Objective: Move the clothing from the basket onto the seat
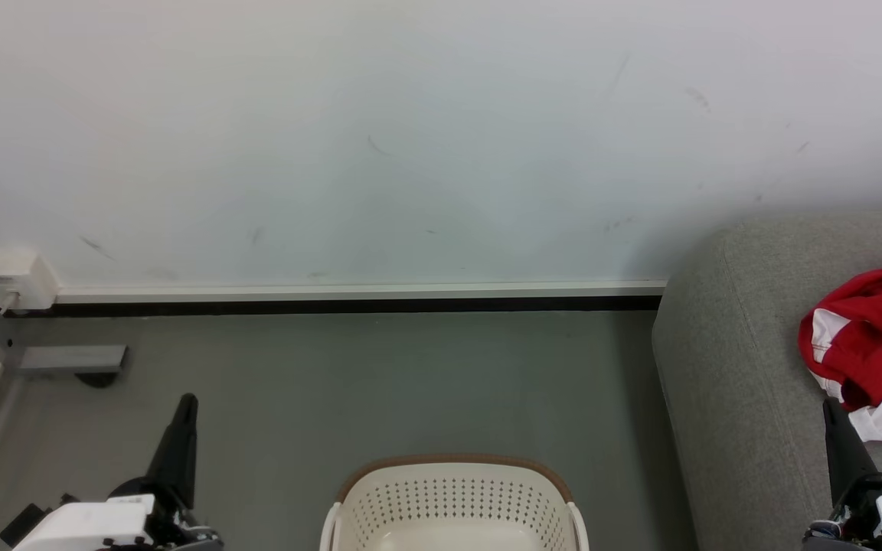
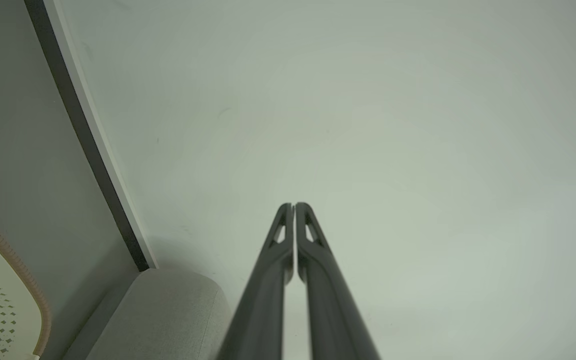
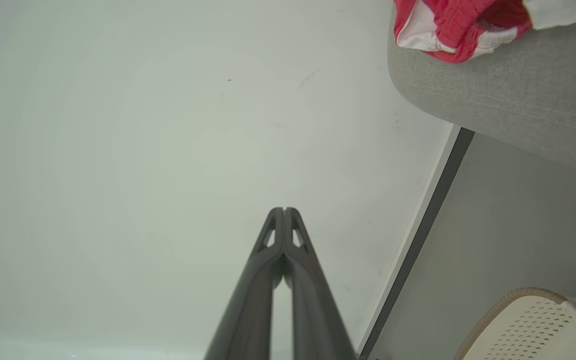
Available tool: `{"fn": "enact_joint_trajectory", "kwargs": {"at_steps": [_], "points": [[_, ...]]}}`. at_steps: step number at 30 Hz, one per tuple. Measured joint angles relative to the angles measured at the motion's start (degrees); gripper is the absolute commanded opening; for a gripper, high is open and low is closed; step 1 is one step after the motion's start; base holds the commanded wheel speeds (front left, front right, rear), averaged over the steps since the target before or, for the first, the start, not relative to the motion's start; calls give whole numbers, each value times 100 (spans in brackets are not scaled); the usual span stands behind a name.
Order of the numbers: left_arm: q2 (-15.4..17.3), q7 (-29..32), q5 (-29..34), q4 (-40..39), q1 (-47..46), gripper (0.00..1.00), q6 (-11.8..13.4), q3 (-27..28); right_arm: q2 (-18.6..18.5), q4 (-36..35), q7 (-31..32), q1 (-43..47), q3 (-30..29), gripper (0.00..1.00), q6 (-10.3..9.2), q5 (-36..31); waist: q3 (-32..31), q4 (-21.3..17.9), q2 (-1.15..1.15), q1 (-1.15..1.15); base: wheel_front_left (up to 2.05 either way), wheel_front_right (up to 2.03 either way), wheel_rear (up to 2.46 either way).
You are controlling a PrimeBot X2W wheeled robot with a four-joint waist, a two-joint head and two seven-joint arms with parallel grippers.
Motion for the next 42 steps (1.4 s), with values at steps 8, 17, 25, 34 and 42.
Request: {"fn": "enact_joint_trajectory", "kwargs": {"at_steps": [8, 17, 25, 34, 42], "points": [[0, 0, 0, -1, 0, 0, 0, 0, -30, -5, -48, 1, 48, 0, 0, 27, 0, 0, 0, 0, 0, 0, 0], [0, 0, 0, -1, 0, 0, 0, 0, -60, -10, -80, 1, 96, 0, 0, 79, 1, 0, 0, 0, 0, 0, 0], [-1, 0, 0, -1, 0, 0, 0, 0, -94, -18, -126, 1, 140, 0, 0, 134, 1, 0, 0, 0, 0, 0, 0], [-1, 0, 0, -1, 0, 0, 0, 0, -152, -29, -159, 1, 205, 0, 0, 180, 1, 0, 0, 0, 0, 0, 0], [-1, 0, 0, -2, 0, 0, 0, 0, -192, -37, -201, 1, 256, 0, 0, 233, 1, 0, 0, 0, 0, 0, 0]]}}
